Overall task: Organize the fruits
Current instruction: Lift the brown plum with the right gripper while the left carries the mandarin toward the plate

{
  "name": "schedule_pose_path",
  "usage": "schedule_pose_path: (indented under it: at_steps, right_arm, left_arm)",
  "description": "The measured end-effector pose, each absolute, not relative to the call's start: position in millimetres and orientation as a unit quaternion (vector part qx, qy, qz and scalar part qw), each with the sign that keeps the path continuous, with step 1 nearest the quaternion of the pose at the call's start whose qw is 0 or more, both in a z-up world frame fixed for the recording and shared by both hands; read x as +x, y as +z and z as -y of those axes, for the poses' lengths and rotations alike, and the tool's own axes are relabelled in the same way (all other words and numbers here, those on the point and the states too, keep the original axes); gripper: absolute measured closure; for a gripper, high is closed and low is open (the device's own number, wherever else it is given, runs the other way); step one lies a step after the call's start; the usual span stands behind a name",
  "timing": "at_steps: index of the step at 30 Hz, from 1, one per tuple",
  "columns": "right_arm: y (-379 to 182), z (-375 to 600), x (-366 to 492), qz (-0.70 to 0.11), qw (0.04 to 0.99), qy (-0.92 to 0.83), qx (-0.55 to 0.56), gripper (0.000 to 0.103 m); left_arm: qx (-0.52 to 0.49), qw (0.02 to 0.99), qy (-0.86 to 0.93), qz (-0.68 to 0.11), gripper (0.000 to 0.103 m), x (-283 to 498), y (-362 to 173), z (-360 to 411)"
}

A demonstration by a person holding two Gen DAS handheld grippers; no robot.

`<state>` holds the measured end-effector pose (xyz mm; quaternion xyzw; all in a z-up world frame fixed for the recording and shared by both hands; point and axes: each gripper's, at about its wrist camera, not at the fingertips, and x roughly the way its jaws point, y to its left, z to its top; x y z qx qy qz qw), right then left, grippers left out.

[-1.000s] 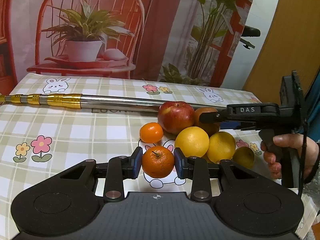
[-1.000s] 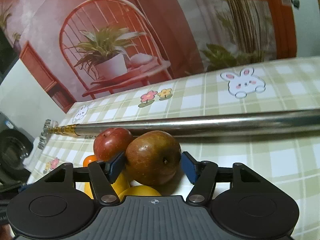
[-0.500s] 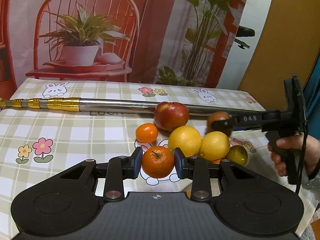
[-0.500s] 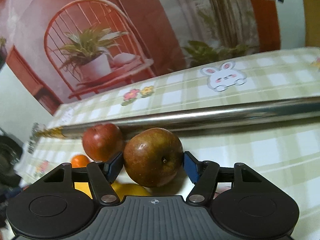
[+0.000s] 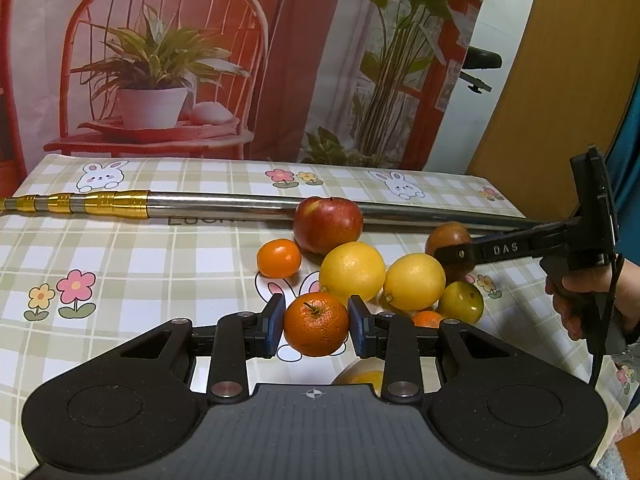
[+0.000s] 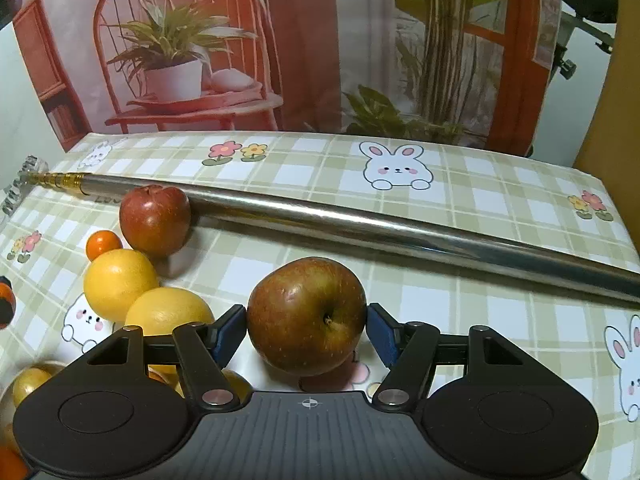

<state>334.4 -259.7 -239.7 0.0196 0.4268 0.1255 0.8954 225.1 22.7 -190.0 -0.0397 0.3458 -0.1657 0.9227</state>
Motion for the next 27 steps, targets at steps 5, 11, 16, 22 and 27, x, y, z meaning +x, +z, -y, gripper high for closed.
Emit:
schedule_pose_path:
  at_steps: [5, 11, 16, 22, 27]
  right_arm:
    - [-234, 257, 337, -0.403, 0.903, 0.143, 0.036, 0.043]
    - [-238, 247, 341, -0.398, 0.905, 0.150, 0.026, 0.044]
    - [-240, 246, 345, -0.389, 0.908, 0.149, 0.036, 0.043]
    - [-246, 241, 350, -0.389, 0.908, 0.150, 0.042, 0.041]
    - [-249, 236, 355, -0.388, 0.908, 0.151, 0.043, 0.041]
  left_arm:
    - [-0.040, 0.922, -0.164, -0.349, 0.067, 227, -192, -23]
    - [-0.042, 0.922, -0.165, -0.349, 0.067, 226, -192, -23]
    - [-0.044, 0.921, -0.164, -0.351, 0.067, 225, -193, -24]
    - [-0.046, 0.920, -0.163, -0.352, 0.067, 222, -193, -24]
    - [-0.046, 0.919, -0.163, -0.356, 0.067, 220, -195, -25]
